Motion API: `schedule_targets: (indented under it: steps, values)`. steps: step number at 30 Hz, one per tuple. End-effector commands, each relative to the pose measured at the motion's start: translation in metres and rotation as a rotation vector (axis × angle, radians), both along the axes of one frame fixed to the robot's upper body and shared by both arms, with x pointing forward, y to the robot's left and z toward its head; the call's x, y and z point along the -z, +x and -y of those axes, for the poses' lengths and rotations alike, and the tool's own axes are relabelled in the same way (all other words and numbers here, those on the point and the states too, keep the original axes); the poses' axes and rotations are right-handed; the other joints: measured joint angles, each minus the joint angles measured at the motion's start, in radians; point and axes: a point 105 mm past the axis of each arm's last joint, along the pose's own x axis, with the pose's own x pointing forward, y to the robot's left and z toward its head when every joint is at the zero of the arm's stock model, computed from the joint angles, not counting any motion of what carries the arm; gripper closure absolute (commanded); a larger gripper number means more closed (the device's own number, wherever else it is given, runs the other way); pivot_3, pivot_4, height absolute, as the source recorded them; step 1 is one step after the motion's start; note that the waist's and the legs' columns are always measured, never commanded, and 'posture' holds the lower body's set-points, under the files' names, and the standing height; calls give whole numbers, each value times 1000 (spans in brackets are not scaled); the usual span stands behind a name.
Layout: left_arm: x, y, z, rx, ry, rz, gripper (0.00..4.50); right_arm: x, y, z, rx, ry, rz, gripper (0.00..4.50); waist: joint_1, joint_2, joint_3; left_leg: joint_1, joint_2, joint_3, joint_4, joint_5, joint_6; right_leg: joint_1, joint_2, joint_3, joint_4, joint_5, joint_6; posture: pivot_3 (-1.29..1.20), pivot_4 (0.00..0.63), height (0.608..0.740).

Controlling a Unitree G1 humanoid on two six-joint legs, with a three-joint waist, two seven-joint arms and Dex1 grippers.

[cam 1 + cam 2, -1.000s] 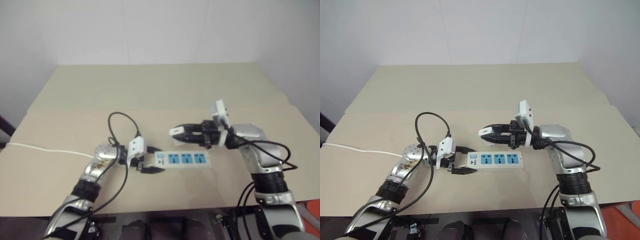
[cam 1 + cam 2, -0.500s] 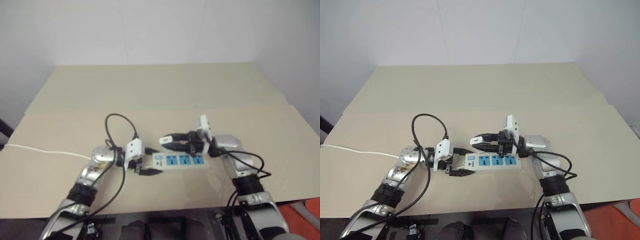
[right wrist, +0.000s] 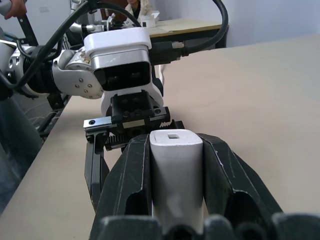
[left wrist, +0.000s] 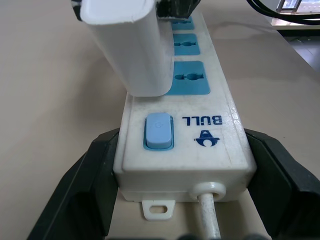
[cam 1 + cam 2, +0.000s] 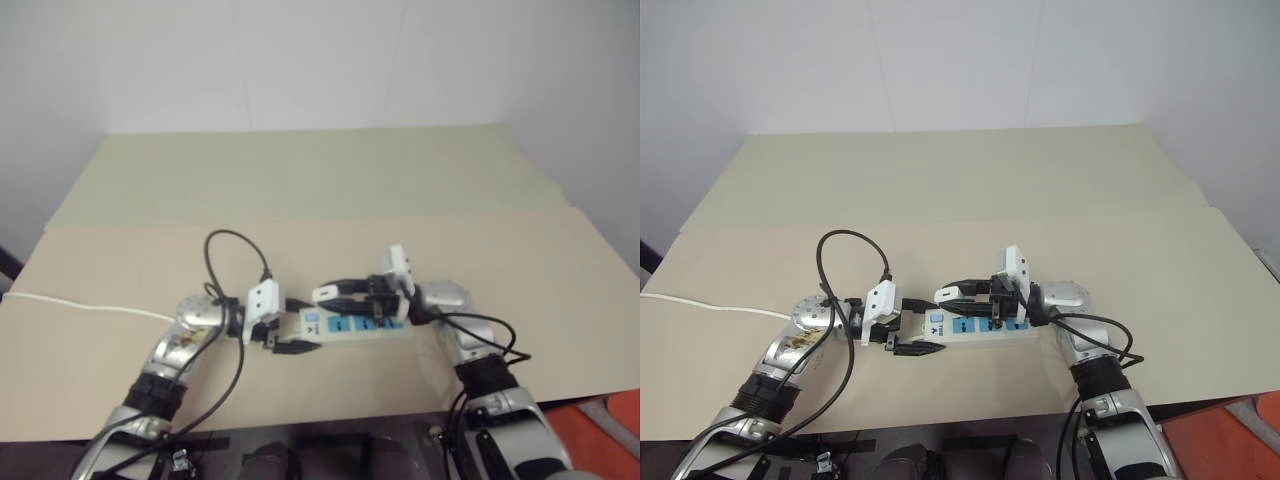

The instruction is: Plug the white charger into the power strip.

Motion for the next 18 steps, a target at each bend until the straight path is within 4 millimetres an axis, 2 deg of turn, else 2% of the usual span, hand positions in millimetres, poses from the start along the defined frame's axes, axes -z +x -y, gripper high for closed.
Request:
schedule_targets:
  steps: [1,8,14,18]
  values:
    - [10,-5,-3,0,36,-34,1240,18,-2,4,12,-52,-19,3350,0,0,0,1,0,0,0,0,0,1,0,0,0,0,0,0,150,740]
    - [10,-4,-4,-6,36,-35,1240,20,-2,22,42,-70,-16,3350,1,0,0,11,1,0,-3,0,0,11,-1,0,-2,-1,-1,0,150,740]
    - [10,-4,-3,-6,37,-33,1240,29,-2,45,82,-127,-26,3350,8,0,0,12,1,-1,-3,0,0,12,-1,0,-2,-1,-1,0,150,740]
    - [10,-3,-4,-7,40,-32,1240,34,-3,54,91,-155,-28,3350,9,0,0,12,1,-1,-3,-1,0,13,-2,0,-2,-1,-1,0,150,740]
